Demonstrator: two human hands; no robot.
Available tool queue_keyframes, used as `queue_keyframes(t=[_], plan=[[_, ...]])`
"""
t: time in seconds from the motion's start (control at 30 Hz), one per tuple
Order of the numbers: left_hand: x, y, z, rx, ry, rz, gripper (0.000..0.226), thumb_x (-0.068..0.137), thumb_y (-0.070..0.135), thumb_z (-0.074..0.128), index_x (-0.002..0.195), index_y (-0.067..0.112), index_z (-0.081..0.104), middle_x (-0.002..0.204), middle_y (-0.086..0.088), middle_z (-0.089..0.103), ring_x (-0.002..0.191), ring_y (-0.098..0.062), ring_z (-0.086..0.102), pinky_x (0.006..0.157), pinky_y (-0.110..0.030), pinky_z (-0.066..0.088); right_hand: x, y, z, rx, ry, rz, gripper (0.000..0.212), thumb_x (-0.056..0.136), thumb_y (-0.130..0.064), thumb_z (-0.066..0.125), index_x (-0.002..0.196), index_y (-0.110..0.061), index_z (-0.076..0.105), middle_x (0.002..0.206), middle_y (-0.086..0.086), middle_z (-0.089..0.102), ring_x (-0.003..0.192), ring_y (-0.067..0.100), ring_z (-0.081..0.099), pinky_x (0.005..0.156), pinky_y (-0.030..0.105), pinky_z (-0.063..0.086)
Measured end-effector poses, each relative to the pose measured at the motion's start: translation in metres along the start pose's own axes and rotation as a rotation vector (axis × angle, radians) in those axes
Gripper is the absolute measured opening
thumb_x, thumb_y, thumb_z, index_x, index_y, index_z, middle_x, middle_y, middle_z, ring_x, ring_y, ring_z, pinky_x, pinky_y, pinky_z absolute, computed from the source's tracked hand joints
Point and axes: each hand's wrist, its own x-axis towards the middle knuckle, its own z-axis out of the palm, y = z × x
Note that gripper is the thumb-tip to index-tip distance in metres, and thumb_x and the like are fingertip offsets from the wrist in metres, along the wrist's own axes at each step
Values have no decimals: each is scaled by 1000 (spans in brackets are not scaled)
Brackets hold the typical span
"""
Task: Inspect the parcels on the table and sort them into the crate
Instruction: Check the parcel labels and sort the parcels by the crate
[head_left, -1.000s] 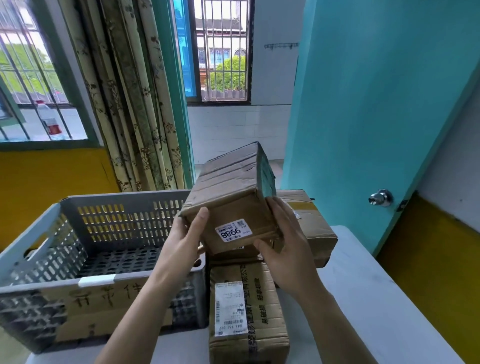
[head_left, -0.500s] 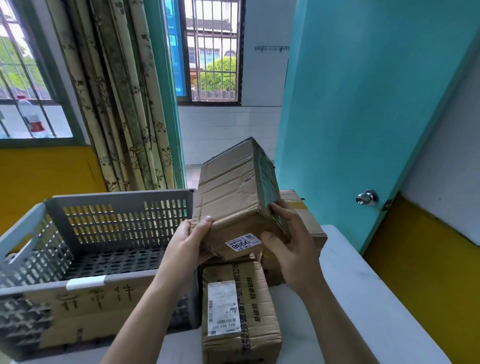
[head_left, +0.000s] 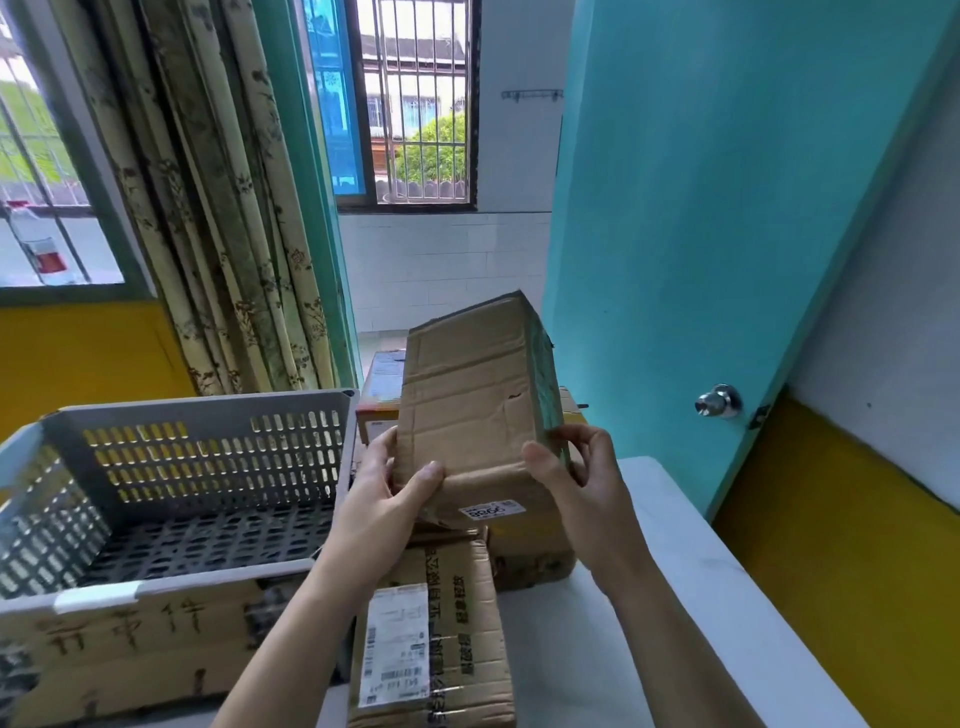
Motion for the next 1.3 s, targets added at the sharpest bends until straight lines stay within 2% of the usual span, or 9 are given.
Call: queue_keyframes(t=[0.13, 0.23, 0.33, 0.47, 0.57, 0.8, 1.0, 1.13, 1.3], plan=[[7, 1, 29, 128, 67, 90, 76, 92, 41, 74, 156, 38, 31, 145, 6, 53, 131, -11, 55, 111, -36, 48, 6, 9, -16, -112, 42, -90, 70, 63, -66, 70, 125, -44, 45, 124, -26, 57, 116, 3, 58, 84, 10, 50], [9, 16, 55, 144, 96, 141, 82, 84, 66, 66, 154, 36, 36, 145, 13, 47, 125, 4, 50, 97, -13, 41, 8, 11, -22, -232, 49, -223, 89, 57, -75, 71, 134, -60, 30, 152, -22, 40, 136, 1, 45, 101, 18, 48], [15, 26, 77, -6, -4, 28, 112, 65, 87, 67, 157, 46, 19, 157, 12, 40, 134, -4, 50, 96, -16, 43, 11, 13, -32, -358, 43, -305, 107, 58, -85, 67, 148, -59, 14, 165, -23, 15, 150, 1, 23, 113, 25, 35], [26, 33, 93, -180, -59, -77, 88, 73, 68, 68, 148, 48, 28, 137, 6, 63, 110, -16, 70, 73, -21, 60, 18, 9, -59, -118, 75, -268, 66, 82, -69, 61, 141, -61, 31, 146, -39, 42, 131, -14, 45, 100, 11, 45], [36, 30, 106, -323, -109, -126, 79, 77, 68, 72, 146, 43, 43, 129, 0, 72, 110, -27, 73, 78, -41, 61, 33, 14, -86, 52, 155, -160, 50, 89, -65, 51, 137, -53, 44, 137, -29, 58, 123, -13, 54, 96, 8, 45], [44, 26, 139, -506, -233, -227, 51, 96, 54, 45, 126, 16, 63, 111, -14, 78, 97, -29, 75, 92, -50, 56, 63, 48, -116, 82, -32, 245, 121, 48, -105, 46, 148, -37, 46, 151, -9, 52, 136, 14, 52, 114, 47, 44], [66, 17, 166, -413, -150, -160, 29, 104, 33, 55, 132, 31, 62, 126, -11, 73, 106, -26, 74, 95, -48, 57, 68, 49, -141, 60, 55, 166, 43, 84, -68, 52, 117, -40, 54, 126, -6, 65, 112, 16, 67, 97, 39, 58], [77, 17, 181, -134, -67, 96, 57, 104, 25, 60, 142, 61, 37, 144, 2, 57, 126, -19, 63, 104, -51, 54, 73, 49, -158, -2, 123, 145, 63, 89, -54, 56, 144, -28, 44, 133, -8, 56, 123, 23, 61, 100, 44, 56], [84, 29, 223, 87, -103, 153, 53, 101, 55, 52, 152, 49, 38, 169, 10, 19, 156, -19, 23, 127, -42, 19, 86, 52, -186, -28, 194, 107, 42, 95, -44, 58, 135, -34, 47, 126, -11, 59, 119, 22, 63, 97, 45, 57]])
